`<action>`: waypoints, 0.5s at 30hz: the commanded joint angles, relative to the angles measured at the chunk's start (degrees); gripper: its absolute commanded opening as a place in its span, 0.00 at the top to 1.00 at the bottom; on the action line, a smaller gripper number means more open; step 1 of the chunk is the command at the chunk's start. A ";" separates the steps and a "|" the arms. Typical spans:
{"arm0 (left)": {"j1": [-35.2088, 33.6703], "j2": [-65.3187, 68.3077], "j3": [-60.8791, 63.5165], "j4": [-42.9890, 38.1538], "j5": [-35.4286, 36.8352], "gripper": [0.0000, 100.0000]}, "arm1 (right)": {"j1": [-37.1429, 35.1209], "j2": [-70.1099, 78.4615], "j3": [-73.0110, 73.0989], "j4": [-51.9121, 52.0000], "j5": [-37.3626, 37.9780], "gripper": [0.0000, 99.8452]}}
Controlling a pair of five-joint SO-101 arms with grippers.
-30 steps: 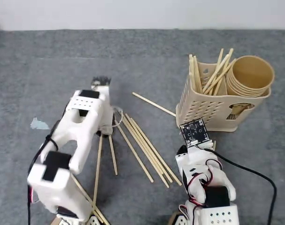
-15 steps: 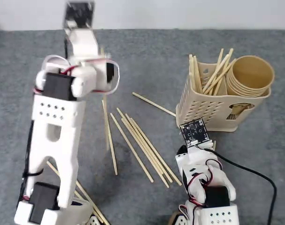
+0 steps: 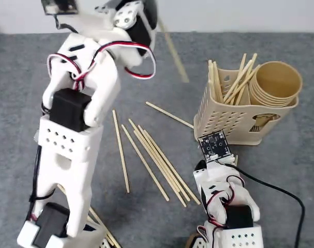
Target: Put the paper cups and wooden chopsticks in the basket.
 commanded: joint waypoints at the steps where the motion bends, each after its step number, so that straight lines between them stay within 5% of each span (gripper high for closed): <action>1: 3.69 -2.37 0.40 -8.09 1.32 0.99 | 0.04 -0.84 -2.55 -0.40 0.53 0.99; 6: 8.18 -2.37 12.44 -19.69 0.88 0.99 | -0.04 -0.84 -2.55 -0.40 0.53 0.99; 15: 12.40 -3.08 34.68 -38.24 -11.96 0.99 | -0.04 -0.84 -2.55 -0.40 0.62 0.99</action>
